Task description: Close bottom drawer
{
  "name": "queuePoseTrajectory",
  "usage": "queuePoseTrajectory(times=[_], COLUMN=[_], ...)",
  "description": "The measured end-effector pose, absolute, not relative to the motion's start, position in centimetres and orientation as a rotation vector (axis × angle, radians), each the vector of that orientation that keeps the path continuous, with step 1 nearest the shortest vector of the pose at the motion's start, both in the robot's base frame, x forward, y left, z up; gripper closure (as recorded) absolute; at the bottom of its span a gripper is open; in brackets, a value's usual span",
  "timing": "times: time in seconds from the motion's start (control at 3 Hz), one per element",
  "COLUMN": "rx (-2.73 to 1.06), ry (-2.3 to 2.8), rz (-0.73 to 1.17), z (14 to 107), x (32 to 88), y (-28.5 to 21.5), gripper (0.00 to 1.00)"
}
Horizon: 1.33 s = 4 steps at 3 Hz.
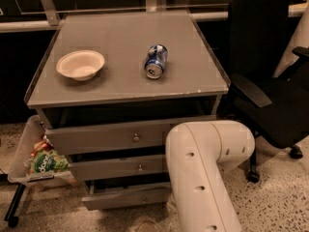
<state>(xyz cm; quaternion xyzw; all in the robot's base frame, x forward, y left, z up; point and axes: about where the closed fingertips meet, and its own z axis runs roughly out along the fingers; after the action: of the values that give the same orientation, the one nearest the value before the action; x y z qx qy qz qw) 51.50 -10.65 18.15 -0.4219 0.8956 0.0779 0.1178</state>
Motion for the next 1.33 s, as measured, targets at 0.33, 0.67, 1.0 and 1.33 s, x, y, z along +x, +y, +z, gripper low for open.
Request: queuePoseTrajectory(times=[0.33, 0.67, 1.0, 1.33], rx=[-1.225, -1.209, -1.187, -1.176], ry=[2.607, 2.604, 2.606, 2.604], rz=[0.192, 0.169, 0.149, 0.124], z=[17.9, 17.5, 17.4, 17.4], x=[52.8, 53.4, 53.9, 54.6], y=[-10.3, -10.3, -10.5, -10.6], gripper=[1.00, 1.00, 1.00, 1.00])
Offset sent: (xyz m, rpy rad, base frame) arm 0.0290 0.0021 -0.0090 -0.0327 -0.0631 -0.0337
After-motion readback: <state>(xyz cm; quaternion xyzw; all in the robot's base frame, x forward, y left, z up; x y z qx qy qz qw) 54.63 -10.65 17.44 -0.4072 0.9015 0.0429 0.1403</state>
